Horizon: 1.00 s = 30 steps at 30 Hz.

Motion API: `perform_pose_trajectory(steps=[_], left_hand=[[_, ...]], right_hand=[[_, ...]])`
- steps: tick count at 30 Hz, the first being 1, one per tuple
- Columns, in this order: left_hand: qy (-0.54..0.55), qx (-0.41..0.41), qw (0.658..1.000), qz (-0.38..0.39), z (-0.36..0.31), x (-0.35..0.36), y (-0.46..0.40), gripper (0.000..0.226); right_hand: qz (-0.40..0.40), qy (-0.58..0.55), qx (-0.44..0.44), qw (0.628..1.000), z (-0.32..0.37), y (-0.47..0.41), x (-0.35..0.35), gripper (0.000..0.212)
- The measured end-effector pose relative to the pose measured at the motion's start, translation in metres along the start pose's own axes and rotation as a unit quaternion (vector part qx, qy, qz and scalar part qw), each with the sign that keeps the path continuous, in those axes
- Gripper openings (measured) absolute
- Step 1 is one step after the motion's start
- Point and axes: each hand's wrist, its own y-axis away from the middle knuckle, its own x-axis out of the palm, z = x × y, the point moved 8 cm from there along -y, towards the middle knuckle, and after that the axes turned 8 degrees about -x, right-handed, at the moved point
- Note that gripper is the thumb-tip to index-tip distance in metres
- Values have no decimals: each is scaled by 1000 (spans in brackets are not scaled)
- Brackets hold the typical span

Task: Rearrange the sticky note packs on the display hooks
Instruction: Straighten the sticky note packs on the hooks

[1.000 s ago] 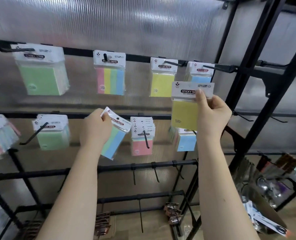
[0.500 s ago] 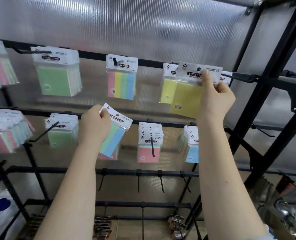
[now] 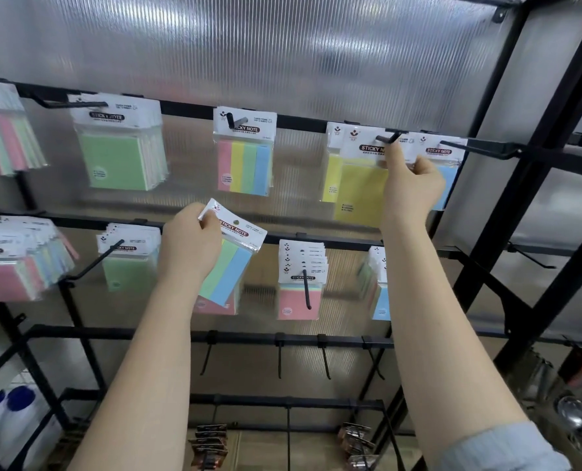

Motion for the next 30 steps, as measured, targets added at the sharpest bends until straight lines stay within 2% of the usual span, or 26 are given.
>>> perform_pose_trajectory(steps=[7,12,15,22,25,30], left_hand=[[42,13,999,14,-14,-1,-1,37],[79,2,997,17,-13,-2,-5,33],[90,-6,996,22,-12,-2,-6,35],[133,0,990,37,-11,-13,-12,35],[140,14,989,33,-15,-20,-10,34],[175,40,983,27,-26,-34,-2,19]], right_hand=[[28,51,78,995,-33,-24,32,40],[23,65,101,993,-47,-38,44,32],[-7,28,122,992,-52,-38,49,21],[-74,21,98,992,-57,-35,45,30],[-104,35,78,991,-62,-26,37,22],[-149,25,96,984,-72,-1,17,23]])
